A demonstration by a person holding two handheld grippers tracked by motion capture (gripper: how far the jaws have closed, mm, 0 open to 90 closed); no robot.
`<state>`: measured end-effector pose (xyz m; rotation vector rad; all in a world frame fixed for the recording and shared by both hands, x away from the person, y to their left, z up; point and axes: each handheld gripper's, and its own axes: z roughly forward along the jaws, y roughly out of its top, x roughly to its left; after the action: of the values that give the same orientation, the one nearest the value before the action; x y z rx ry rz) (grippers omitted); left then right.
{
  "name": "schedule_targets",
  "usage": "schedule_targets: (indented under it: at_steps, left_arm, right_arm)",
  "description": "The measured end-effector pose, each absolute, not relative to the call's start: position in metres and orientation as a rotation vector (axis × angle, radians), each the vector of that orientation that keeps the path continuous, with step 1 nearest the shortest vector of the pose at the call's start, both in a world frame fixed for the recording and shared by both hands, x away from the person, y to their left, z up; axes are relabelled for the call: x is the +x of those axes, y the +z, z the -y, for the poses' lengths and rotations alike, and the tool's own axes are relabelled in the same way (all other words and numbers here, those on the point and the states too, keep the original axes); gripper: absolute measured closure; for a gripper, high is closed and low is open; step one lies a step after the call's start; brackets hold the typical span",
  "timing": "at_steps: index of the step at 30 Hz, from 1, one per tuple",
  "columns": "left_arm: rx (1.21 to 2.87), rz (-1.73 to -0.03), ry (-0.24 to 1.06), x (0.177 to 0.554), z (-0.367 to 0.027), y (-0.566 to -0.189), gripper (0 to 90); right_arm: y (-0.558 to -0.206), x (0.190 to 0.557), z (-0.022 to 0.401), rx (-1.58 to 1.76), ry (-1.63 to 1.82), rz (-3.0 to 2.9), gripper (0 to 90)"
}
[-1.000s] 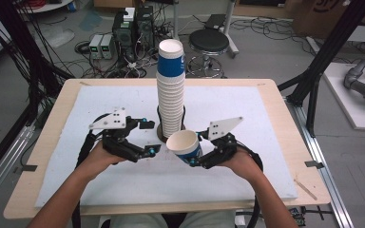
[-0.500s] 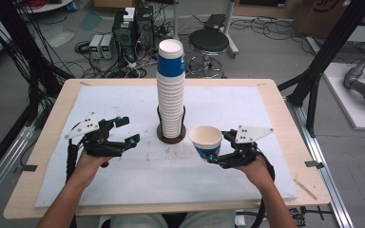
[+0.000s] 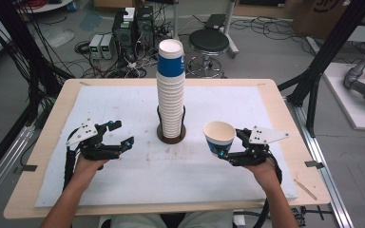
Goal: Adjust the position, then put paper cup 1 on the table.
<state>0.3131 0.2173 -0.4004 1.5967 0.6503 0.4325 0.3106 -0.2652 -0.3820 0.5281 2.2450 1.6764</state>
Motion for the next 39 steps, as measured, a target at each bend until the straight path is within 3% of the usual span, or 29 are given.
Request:
schedule_targets:
  at_steps: [19,39]
  left_arm:
    - [1.568,-0.679,0.437,0.312,-0.227,-0.403,17.3]
    - [1.575,-0.688,0.442,0.313,-0.227,-0.406,17.2]
  right_arm:
    - [-0.382,0.318,0.280,0.617,1.659,-2.138,30.6]
    - [-0.416,0.382,0.298,0.999,1.483,-1.948,30.6]
